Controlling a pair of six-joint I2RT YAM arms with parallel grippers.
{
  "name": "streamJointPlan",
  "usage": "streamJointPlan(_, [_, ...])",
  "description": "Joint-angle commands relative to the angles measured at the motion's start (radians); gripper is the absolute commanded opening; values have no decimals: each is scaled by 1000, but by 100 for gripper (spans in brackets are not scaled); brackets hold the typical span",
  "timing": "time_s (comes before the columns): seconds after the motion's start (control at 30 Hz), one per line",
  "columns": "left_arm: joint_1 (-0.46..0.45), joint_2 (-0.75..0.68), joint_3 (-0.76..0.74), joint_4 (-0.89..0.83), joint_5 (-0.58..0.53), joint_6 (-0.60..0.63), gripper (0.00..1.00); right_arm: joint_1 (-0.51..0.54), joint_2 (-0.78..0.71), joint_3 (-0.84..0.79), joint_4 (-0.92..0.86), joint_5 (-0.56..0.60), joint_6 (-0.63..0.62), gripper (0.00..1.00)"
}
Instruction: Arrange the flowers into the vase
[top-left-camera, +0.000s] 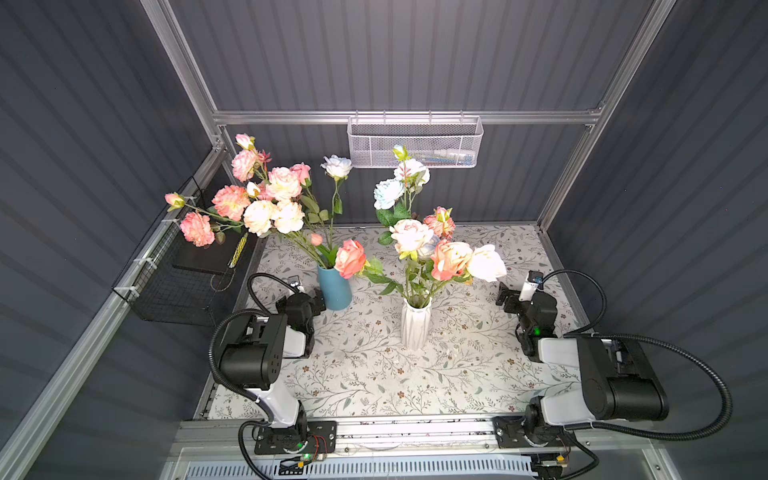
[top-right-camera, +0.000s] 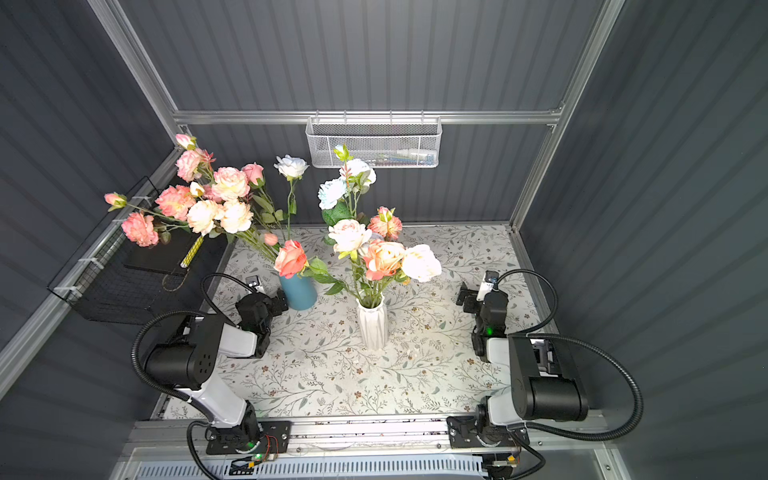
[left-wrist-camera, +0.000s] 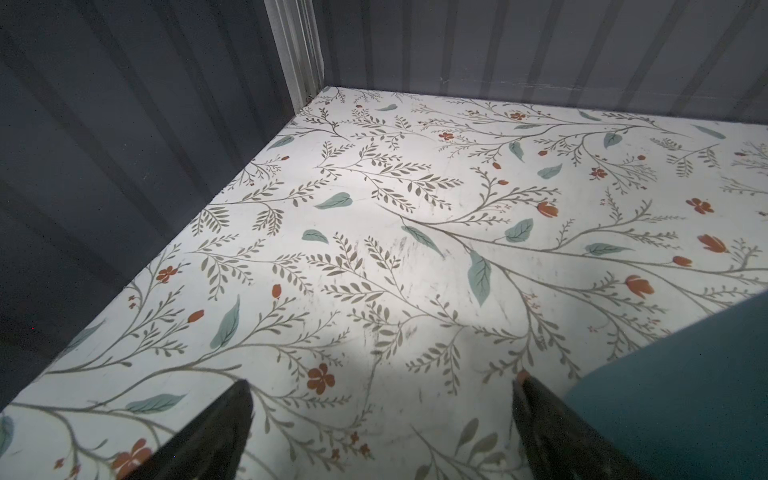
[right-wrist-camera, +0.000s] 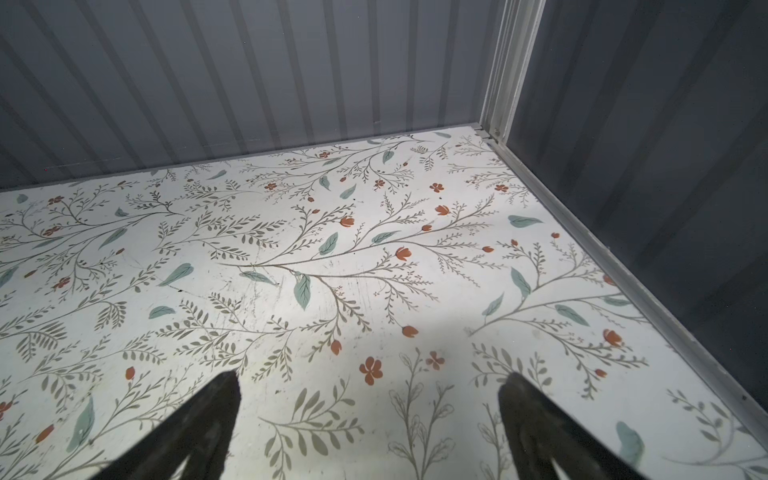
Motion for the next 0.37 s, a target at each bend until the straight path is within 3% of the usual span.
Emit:
streamJointPlan(0.0, [-8, 16, 23, -3, 3, 23, 100, -2, 3, 11, 28, -5, 2, 99])
streamJointPlan(0.33, [-8, 16, 22, -1, 3, 24, 100, -2, 3, 8, 30, -5, 3, 99])
